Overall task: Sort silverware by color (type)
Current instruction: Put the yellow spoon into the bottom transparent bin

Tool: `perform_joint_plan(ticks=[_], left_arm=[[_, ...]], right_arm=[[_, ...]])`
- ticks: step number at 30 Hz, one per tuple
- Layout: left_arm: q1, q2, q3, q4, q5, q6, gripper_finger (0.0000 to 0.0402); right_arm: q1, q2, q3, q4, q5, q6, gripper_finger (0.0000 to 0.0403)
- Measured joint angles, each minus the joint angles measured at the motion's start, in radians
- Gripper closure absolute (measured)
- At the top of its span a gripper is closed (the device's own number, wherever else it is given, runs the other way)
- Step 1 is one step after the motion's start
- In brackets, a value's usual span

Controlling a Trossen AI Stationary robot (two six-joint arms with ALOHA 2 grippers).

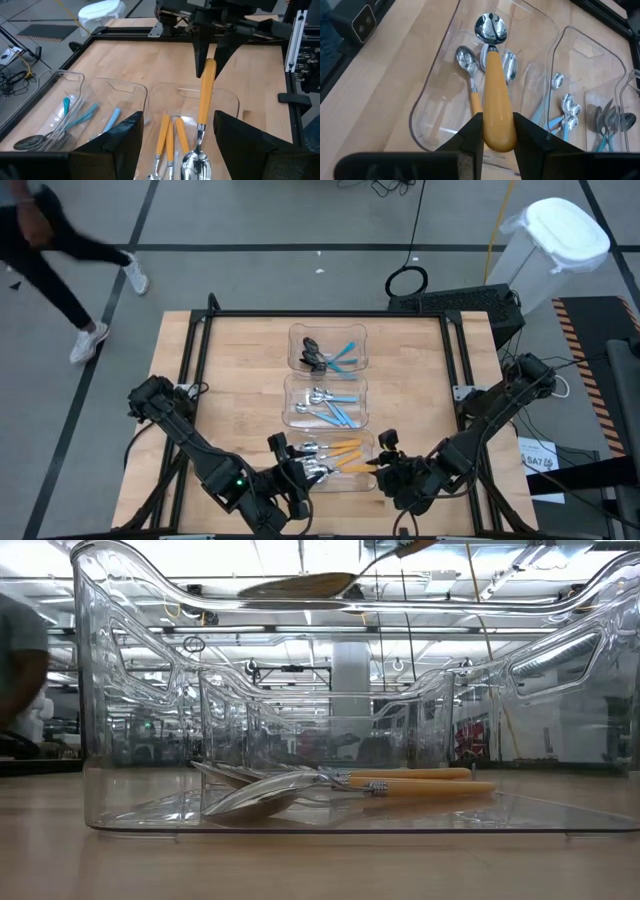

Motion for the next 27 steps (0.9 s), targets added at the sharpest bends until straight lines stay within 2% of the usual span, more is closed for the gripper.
perform_joint_plan(ticks=[6, 13, 18, 22, 27], left_arm=[[-0.001, 0.006, 0.000, 0.007, 0.002, 0.032, 0.0163], [-0.005, 0.072, 0.000, 0.006, -0.006, 0.136, 0.0163], [-0.011, 0.113, 0.000, 0.005, -0.010, 0.132, 0.0163], [-0.037, 0.115, 0.000, 0.009, -0.066, 0.131, 0.0163], [-0.060, 0.116, 0.000, 0.004, -0.140, 0.175, 0.0163]], right_arm=[[0.007, 0.000, 0.000, -0.050, 0.032, 0.066, 0.0330], [0.007, -0.021, 0.000, -0.072, 0.030, 0.124, 0.0330], [0.007, -0.032, 0.000, -0.087, 0.029, 0.147, 0.0330], [0.003, -0.030, 0.000, -0.057, 0.028, 0.147, 0.0330], [-0.044, -0.026, -0.068, 0.069, 0.024, 0.103, 0.0329]])
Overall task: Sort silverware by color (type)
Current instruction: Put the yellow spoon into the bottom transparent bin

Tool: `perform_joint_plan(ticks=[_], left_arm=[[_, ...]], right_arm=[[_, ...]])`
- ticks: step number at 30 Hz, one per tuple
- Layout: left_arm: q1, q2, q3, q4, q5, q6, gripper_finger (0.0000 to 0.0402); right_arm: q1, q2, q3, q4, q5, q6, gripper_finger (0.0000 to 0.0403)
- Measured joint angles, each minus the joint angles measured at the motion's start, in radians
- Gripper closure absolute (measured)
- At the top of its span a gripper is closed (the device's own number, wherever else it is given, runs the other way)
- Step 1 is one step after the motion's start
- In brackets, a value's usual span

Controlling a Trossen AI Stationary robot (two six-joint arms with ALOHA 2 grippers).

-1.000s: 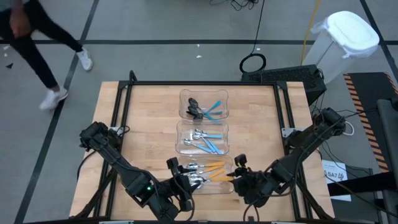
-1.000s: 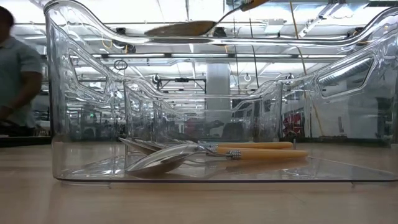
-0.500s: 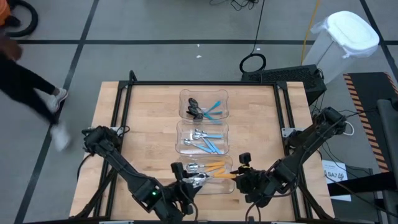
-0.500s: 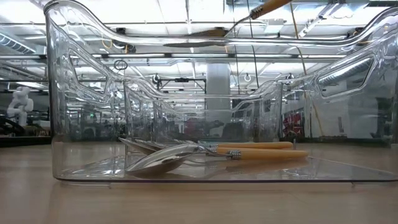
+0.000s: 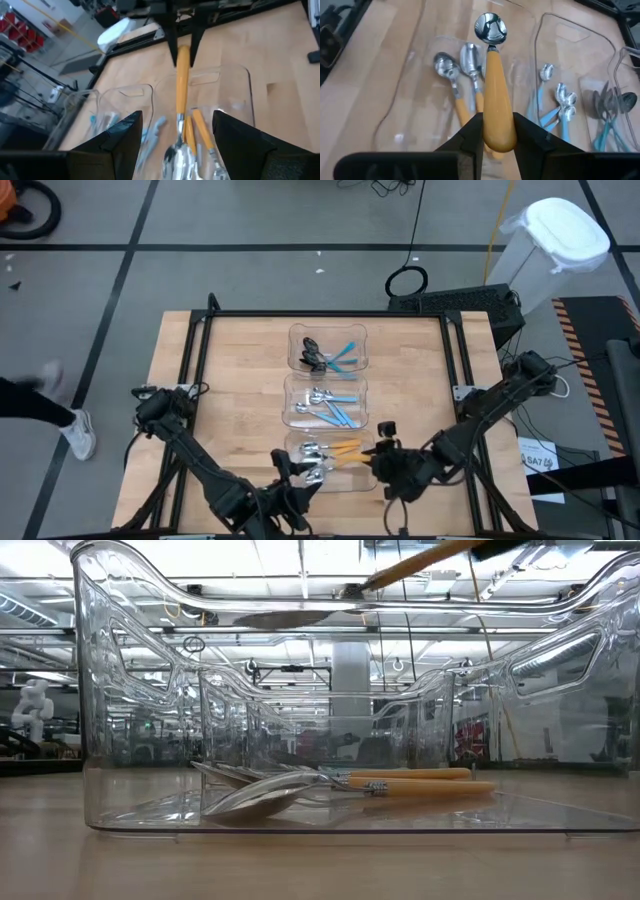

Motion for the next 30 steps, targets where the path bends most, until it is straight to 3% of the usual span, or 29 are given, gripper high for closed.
perform_joint_plan(ticks=[9, 30], left_arm=[[0.052, -0.003, 0.000, -0.001, 0.084, 0.105, 0.0163], [0.135, -0.058, 0.000, -0.001, 0.160, 0.198, 0.0163]], right_arm=[[-0.126, 0.000, -0.098, 0.166, -0.128, -0.028, 0.0328], [-0.195, 0.032, -0.156, 0.208, -0.195, -0.039, 0.0326]])
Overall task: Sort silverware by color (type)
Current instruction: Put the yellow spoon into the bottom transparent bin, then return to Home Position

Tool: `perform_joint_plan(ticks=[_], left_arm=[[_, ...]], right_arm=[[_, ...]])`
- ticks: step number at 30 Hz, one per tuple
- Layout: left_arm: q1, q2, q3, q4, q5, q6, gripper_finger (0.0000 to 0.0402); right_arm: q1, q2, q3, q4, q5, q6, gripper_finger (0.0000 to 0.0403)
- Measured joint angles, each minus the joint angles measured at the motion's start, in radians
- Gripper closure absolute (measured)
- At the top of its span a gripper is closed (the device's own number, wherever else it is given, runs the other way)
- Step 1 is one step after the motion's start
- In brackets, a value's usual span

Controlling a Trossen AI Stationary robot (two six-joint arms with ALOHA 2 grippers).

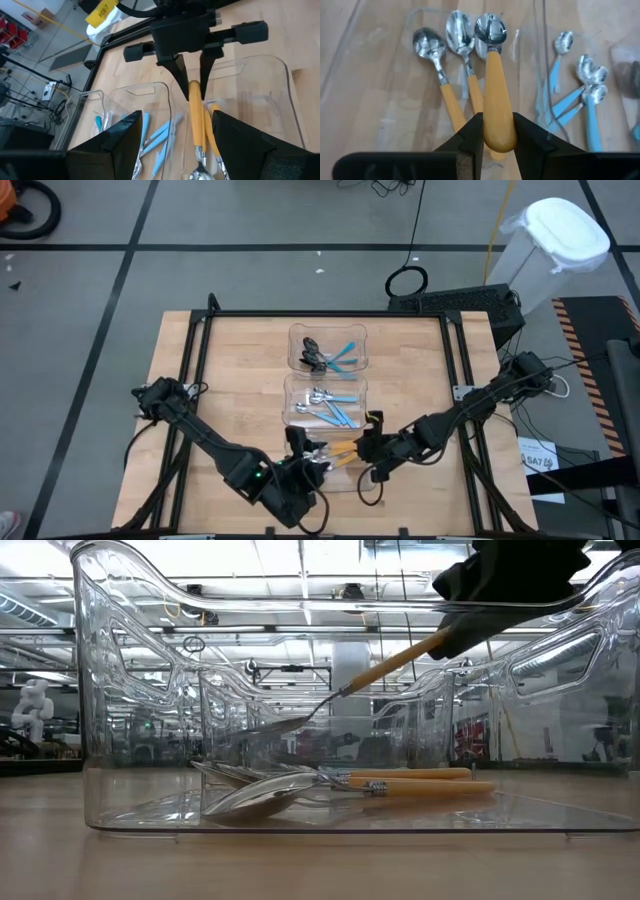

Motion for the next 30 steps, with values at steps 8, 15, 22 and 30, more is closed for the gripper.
perform_joint_plan(ticks=[8, 15, 22, 30], left_arm=[[0.020, 0.000, 0.000, 0.003, 0.032, 0.011, 0.0163], [0.029, -0.009, 0.000, 0.123, 0.169, 0.165, 0.0208], [0.052, -0.075, 0.000, 0.055, 0.180, 0.175, 0.0294], [0.057, -0.156, -0.026, 0.071, 0.181, 0.211, 0.0324]], right_arm=[[-0.004, 0.005, -0.012, 0.012, -0.042, 0.011, 0.0309], [-0.004, 0.005, -0.008, 0.060, -0.038, -0.035, 0.0251], [0.016, -0.034, 0.026, 0.046, -0.035, -0.116, 0.0229], [0.094, -0.233, -0.008, 0.043, -0.032, -0.264, 0.0268]])
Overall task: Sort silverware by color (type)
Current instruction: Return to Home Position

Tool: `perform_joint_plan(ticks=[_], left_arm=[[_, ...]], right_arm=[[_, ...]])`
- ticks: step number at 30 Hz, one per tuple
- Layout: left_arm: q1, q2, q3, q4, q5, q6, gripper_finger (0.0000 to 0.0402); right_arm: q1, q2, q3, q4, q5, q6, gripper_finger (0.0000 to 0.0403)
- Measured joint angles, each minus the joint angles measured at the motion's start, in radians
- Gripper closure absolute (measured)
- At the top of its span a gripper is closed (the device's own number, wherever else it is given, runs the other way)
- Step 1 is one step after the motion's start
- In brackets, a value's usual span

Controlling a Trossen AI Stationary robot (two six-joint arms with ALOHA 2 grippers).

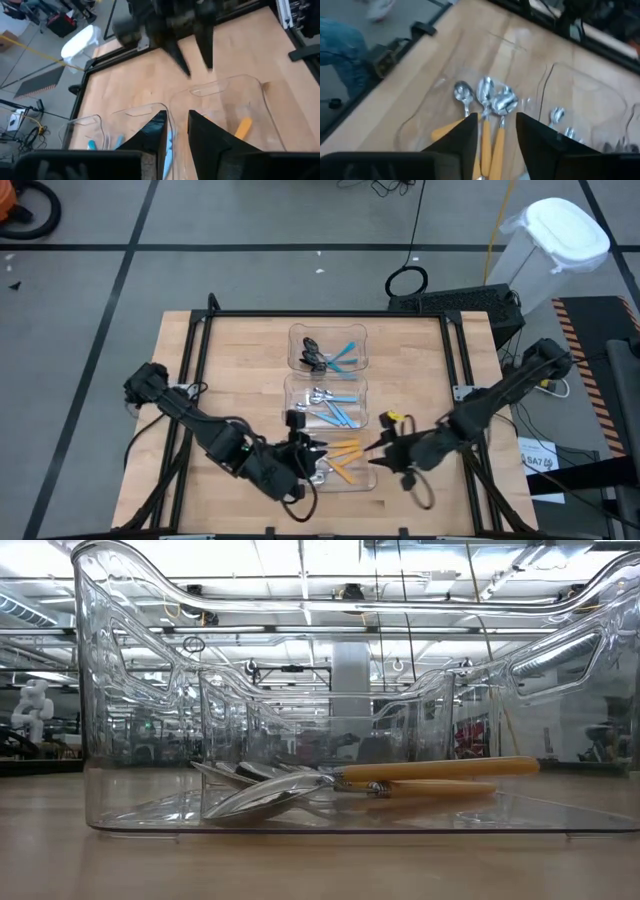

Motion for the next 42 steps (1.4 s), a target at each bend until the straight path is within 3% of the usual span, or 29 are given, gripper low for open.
perform_joint_plan(ticks=[5, 8, 13, 25, 32, 42], left_arm=[[0.034, -0.029, -0.109, 0.072, 0.046, 0.022, 0.0325], [0.055, -0.093, -0.238, 0.213, 0.061, 0.033, 0.0325], [0.102, -0.219, -0.543, 0.663, 0.238, 0.135, 0.0325], [0.146, -0.608, -1.096, 1.053, 0.246, 0.135, 0.0325], [0.148, -0.741, -1.278, 1.086, 0.245, 0.082, 0.0325], [0.151, -0.783, -1.471, 1.293, 0.255, 0.110, 0.0325]], right_arm=[[0.035, -0.156, -0.072, 0.008, -0.003, -0.046, 0.0312], [0.047, -0.238, -0.123, 0.009, -0.003, -0.056, 0.0346], [0.048, -0.335, -0.199, 0.011, -0.010, -0.085, 0.0396], [0.035, -0.490, -0.401, 0.110, -0.012, -0.131, 0.0400], [-0.022, -0.557, -0.536, 0.239, -0.117, -0.139, 0.0401], [-0.100, -0.580, -0.715, 0.462, -0.233, -0.163, 0.0402]])
